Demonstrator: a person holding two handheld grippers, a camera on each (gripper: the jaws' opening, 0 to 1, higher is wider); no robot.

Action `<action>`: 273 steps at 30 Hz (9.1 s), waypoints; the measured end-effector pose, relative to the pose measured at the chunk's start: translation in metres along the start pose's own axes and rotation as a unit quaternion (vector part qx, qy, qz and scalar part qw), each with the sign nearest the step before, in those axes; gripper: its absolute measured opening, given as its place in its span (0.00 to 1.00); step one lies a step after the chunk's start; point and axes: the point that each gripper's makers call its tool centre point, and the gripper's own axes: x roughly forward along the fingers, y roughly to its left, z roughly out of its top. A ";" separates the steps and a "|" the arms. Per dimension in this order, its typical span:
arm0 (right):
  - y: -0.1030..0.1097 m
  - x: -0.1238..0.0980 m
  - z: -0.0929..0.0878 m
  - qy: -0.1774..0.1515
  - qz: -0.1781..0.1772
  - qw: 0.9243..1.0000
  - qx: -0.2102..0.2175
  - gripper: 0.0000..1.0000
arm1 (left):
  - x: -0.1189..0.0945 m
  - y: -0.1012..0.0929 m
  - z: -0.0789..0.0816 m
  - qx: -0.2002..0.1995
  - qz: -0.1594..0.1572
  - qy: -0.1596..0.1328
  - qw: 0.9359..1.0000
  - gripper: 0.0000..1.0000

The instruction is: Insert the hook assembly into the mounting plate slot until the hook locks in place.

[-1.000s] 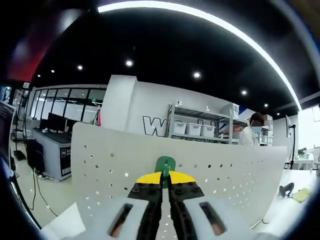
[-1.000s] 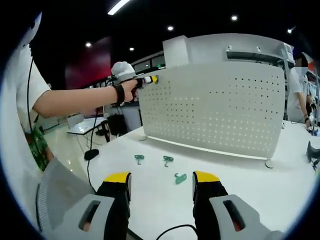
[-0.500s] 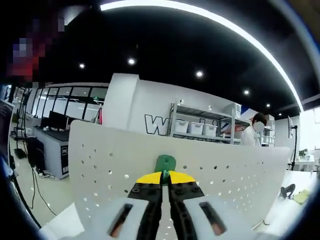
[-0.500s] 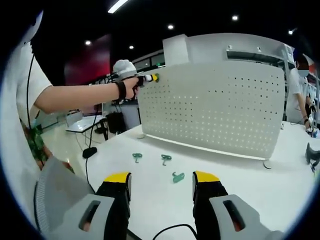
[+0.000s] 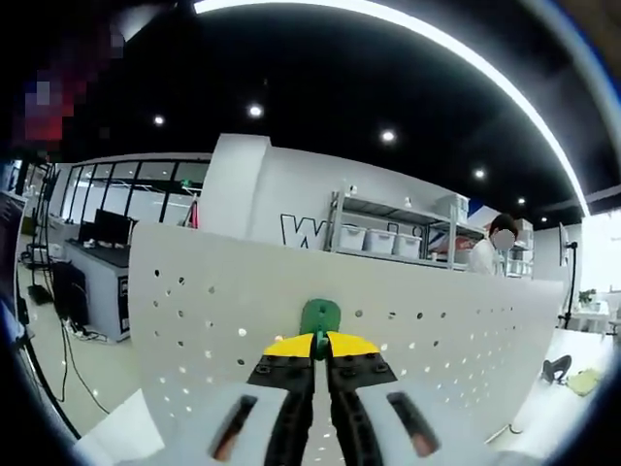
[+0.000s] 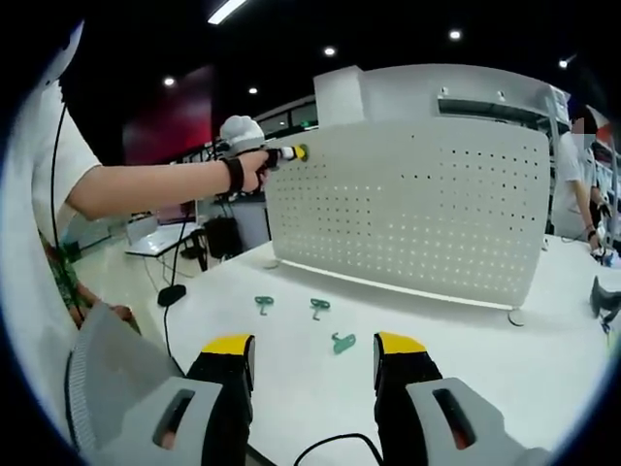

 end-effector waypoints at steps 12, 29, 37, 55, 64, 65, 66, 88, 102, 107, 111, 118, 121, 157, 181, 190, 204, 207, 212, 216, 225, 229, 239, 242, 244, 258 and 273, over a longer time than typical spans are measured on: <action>0.002 0.003 0.000 0.000 0.004 1.000 -0.001 0.50 | 0.002 -0.007 0.011 0.039 -0.027 -0.003 0.999 0.06; -0.002 -0.001 0.000 -0.006 -0.001 1.000 0.006 0.49 | 0.004 -0.003 0.016 0.034 -0.010 -0.006 0.999 0.03; -0.001 0.001 0.000 -0.006 0.000 1.000 0.008 0.49 | 0.006 -0.007 0.016 0.054 -0.021 0.000 0.998 0.03; 0.006 0.006 0.003 -0.007 0.018 1.000 0.002 0.49 | -0.013 -0.008 0.013 0.069 -0.046 0.016 0.996 0.17; 0.015 0.006 -0.001 -0.007 0.029 1.000 0.003 0.49 | -0.040 -0.005 0.008 0.081 -0.051 0.022 0.995 0.19; 0.015 0.006 0.000 -0.008 0.030 1.000 0.004 0.49 | -0.045 -0.004 0.006 0.080 -0.052 0.025 0.995 0.19; 0.016 0.006 0.000 -0.009 0.031 0.999 0.003 0.49 | -0.048 -0.004 0.004 0.080 -0.052 0.026 0.995 0.19; 0.022 0.006 -0.001 -0.022 0.048 0.999 0.014 0.48 | -0.126 -0.009 -0.074 0.119 -0.104 0.119 0.980 0.19; 0.023 0.006 -0.010 -0.013 0.051 0.998 0.022 0.48 | -0.156 -0.014 -0.134 0.147 -0.155 0.202 0.956 0.20; 0.020 0.006 -0.011 -0.010 0.049 0.998 0.023 0.48 | -0.165 -0.018 -0.151 0.149 -0.175 0.225 0.947 0.20; 0.018 0.006 -0.010 -0.011 0.047 0.999 0.024 0.48 | -0.173 -0.016 -0.167 0.148 -0.186 0.247 0.939 0.19; 0.020 0.007 -0.014 -0.004 0.047 0.999 0.027 0.48 | -0.185 -0.011 -0.190 0.135 -0.194 0.276 0.932 0.19; 0.020 0.008 -0.015 -0.003 0.047 0.999 0.028 0.48 | -0.189 -0.013 -0.195 0.130 -0.196 0.279 0.931 0.19; -0.013 0.086 -0.053 0.070 0.018 0.993 0.089 0.42 | -0.243 -0.069 -0.224 0.076 -0.274 0.290 0.914 0.36; -0.037 0.136 -0.074 0.127 -0.012 0.980 0.156 0.36 | -0.265 -0.075 -0.228 0.067 -0.267 0.298 0.914 0.57; -0.045 0.150 -0.089 0.152 -0.033 0.971 0.182 0.35 | -0.270 -0.076 -0.226 0.067 -0.263 0.296 0.916 0.56; -0.048 0.172 -0.104 0.181 -0.053 0.961 0.204 0.32 | -0.273 -0.073 -0.224 0.047 -0.254 0.295 0.920 0.57; -0.045 0.177 -0.105 0.184 -0.048 0.959 0.212 0.32 | -0.273 -0.070 -0.224 0.046 -0.252 0.297 0.920 0.57; -0.046 0.181 -0.111 0.198 -0.052 0.956 0.209 0.29 | -0.272 -0.066 -0.223 0.043 -0.245 0.296 0.922 0.57; -0.047 0.182 -0.115 0.216 -0.060 0.956 0.187 0.23 | -0.272 -0.065 -0.225 0.043 -0.242 0.299 0.922 0.56; -0.046 0.187 -0.118 0.232 -0.054 0.955 0.179 0.15 | -0.272 -0.063 -0.225 0.041 -0.239 0.299 0.923 0.56; -0.046 0.186 -0.119 0.231 -0.056 0.954 0.182 0.14 | -0.272 -0.063 -0.222 0.041 -0.238 0.296 0.924 0.56; -0.054 0.186 -0.116 0.219 -0.063 0.956 0.184 0.07 | -0.272 -0.063 -0.222 0.046 -0.237 0.296 0.924 0.56; -0.054 0.185 -0.116 0.218 -0.062 0.956 0.186 0.06 | -0.272 -0.063 -0.222 0.042 -0.237 0.296 0.924 0.55; -0.053 0.184 -0.116 0.221 -0.058 0.955 0.189 0.06 | -0.272 -0.063 -0.221 0.043 -0.238 0.296 0.924 0.55; -0.054 0.174 -0.109 0.216 -0.060 0.961 0.163 0.00 | -0.270 -0.069 -0.217 0.035 -0.241 0.289 0.926 0.55; -0.039 0.156 -0.078 0.164 -0.037 0.979 0.116 0.00 | -0.271 -0.076 -0.202 0.008 -0.243 0.277 0.930 0.52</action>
